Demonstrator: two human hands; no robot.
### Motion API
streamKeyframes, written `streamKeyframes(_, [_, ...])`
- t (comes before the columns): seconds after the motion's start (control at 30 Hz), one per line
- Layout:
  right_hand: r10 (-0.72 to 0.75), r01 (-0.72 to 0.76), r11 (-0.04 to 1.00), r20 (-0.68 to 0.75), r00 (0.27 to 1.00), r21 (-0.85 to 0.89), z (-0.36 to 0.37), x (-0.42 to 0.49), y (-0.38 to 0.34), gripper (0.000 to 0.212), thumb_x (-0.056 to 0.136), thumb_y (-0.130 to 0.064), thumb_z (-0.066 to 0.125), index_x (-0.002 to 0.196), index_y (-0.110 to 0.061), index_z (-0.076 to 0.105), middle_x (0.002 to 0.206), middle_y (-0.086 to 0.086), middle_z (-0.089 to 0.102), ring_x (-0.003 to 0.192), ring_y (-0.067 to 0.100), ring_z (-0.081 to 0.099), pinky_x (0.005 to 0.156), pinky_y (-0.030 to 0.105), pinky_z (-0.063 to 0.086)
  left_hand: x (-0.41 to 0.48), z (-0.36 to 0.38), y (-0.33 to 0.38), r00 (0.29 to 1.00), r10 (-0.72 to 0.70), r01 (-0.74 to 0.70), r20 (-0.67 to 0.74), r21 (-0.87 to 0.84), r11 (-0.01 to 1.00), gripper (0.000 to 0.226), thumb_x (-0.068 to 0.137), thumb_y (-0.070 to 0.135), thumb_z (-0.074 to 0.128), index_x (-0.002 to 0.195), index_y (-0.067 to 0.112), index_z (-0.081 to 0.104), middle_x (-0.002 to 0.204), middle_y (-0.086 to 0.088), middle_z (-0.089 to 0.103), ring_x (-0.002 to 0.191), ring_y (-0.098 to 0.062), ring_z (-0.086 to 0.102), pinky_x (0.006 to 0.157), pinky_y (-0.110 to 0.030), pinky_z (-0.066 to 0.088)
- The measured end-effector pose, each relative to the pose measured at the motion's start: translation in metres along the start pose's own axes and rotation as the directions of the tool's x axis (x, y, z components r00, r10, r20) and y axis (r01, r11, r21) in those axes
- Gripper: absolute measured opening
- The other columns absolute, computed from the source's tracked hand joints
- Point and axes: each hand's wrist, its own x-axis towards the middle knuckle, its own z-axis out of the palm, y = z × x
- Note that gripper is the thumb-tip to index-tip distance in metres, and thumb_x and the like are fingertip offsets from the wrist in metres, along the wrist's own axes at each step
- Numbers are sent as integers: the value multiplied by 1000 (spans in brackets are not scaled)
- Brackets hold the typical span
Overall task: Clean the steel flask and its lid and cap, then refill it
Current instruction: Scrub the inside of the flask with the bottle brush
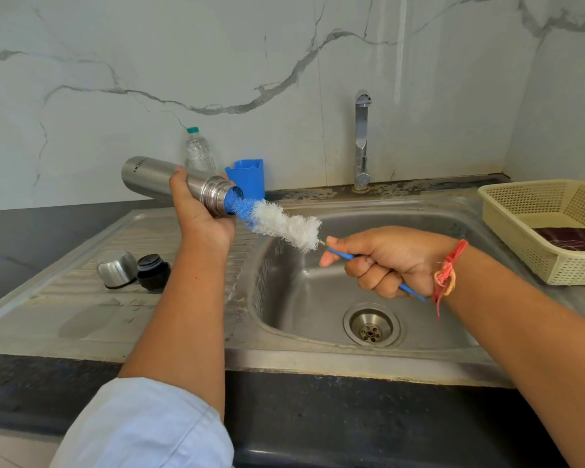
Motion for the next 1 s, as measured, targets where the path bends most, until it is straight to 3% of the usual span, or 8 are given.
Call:
streamKeyframes(0.07, [-177, 143, 951, -104, 979, -273, 2, 2, 1, 32, 99, -45, 56, 99, -17, 72, 57, -5, 30, 43, 8, 19, 37, 17, 15, 3, -1, 2, 999, 31, -31, -12, 30, 999, 40, 91, 36, 74, 118, 8, 63, 88, -9, 69, 64, -21, 70, 61, -34, 59])
streamKeyframes(0.2, [-573, 231, 534, -148, 806, -813, 4, 2, -2, 34, 101, -42, 54, 75, -26, 68, 42, -10, 35, 40, 7, 33, 44, 20, 28, 10, -4, 5, 994, 61, -51, -96, 103, 993, 36, 89, 34, 78, 113, 9, 67, 89, -7, 75, 70, -23, 74, 66, -39, 61])
streamKeyframes(0.33, [-705, 95, 262, -123, 698, -960, 3, 5, 0, 44, 103, -47, 47, 65, -25, 45, 54, -6, 44, 57, 17, 45, 55, 37, 37, 15, -8, 4, 978, 74, -42, -194, 164, 985, 40, 86, 34, 81, 113, 10, 64, 93, -8, 74, 65, -23, 74, 67, -44, 63])
streamKeyframes(0.47, [-767, -32, 104, -101, 634, -994, 7, 2, -1, 35, 104, -51, 38, 85, -28, 56, 61, -8, 46, 63, 21, 45, 54, 34, 34, 20, -9, 8, 976, 83, -48, -202, 171, 984, 43, 84, 34, 83, 114, 9, 64, 103, -11, 75, 75, -28, 76, 77, -58, 63])
streamKeyframes(0.63, [-627, 272, 497, -125, 769, -824, 9, 5, -2, 37, 101, -43, 54, 78, -20, 70, 49, -6, 35, 43, 9, 30, 45, 25, 31, 17, -10, 13, 996, 18, -9, -92, 102, 995, 46, 84, 35, 81, 119, 10, 65, 94, -8, 71, 75, -24, 72, 81, -49, 63])
streamKeyframes(0.77, [-277, 236, 921, -92, 956, -311, 7, -2, -3, 32, 99, -44, 57, 99, -16, 74, 57, -3, 31, 43, 9, 19, 37, 16, 16, 12, -8, 13, 999, -20, 20, -32, 3, 1000, 48, 84, 37, 79, 118, 9, 62, 88, -10, 66, 68, -22, 67, 66, -37, 60])
streamKeyframes(0.9, [15, -29, 992, 108, 994, 123, 8, -6, -3, 30, 89, -43, 63, 104, -17, 71, 59, -7, 26, 43, 2, 14, 33, 12, 12, 8, -6, 14, 999, 1, 2, 37, -82, 997, 54, 86, 38, 77, 126, 6, 59, 85, -13, 66, 71, -24, 67, 69, -34, 59])
streamKeyframes(1.0, [8, -18, 996, 116, 993, 86, 18, -1, -3, 31, 94, -44, 59, 107, -17, 69, 59, -7, 27, 43, 2, 14, 34, 12, 12, 1, -1, 11, 998, 10, -5, 69, -69, 998, 46, 89, 43, 73, 114, 6, 62, 80, -12, 68, 66, -22, 68, 64, -32, 60])
